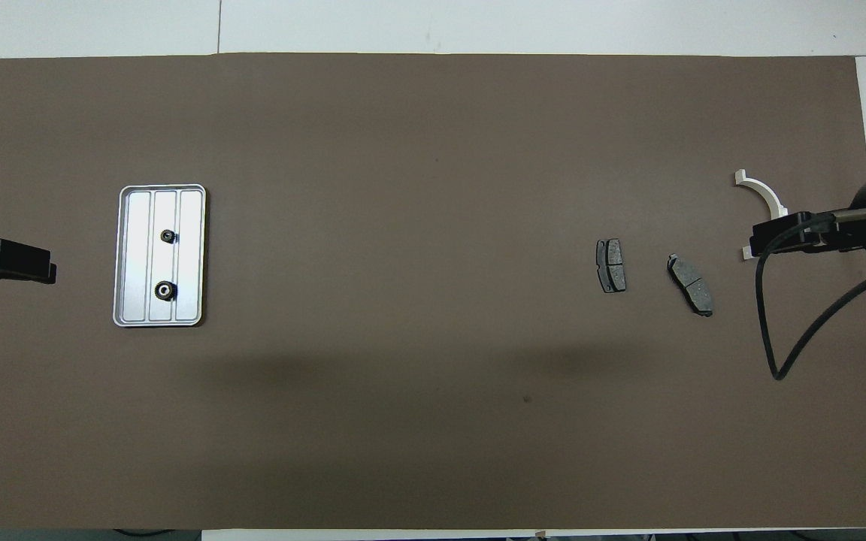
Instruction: Pick bearing gear from pile to tray
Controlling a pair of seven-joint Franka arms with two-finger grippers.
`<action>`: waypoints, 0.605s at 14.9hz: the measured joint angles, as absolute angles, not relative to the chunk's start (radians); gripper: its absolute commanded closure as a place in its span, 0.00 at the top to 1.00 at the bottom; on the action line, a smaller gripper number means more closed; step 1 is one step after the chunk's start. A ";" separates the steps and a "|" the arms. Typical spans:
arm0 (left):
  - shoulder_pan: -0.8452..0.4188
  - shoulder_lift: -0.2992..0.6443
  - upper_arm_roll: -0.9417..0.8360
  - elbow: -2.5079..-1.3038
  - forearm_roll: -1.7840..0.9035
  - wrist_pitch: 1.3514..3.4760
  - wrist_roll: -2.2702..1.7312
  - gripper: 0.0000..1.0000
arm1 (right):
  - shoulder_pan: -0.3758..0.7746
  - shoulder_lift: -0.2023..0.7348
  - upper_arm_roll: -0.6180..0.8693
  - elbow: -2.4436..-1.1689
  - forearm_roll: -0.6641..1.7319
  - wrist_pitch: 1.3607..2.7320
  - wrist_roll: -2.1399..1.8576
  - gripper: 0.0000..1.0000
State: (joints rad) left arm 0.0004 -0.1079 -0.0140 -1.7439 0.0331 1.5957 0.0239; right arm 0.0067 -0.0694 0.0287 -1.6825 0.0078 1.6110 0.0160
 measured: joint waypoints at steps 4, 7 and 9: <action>0.000 -0.108 -0.014 -1.744 0.033 1.596 0.026 1.00 | 0.007 -0.069 0.029 -1.683 0.008 1.611 0.016 1.00; -0.001 -0.108 -0.015 -1.744 0.033 1.596 0.030 1.00 | 0.007 -0.069 0.029 -1.683 0.008 1.611 0.016 1.00; -0.002 -0.108 -0.016 -1.744 0.031 1.596 0.042 1.00 | 0.007 -0.069 0.029 -1.683 0.008 1.611 0.016 1.00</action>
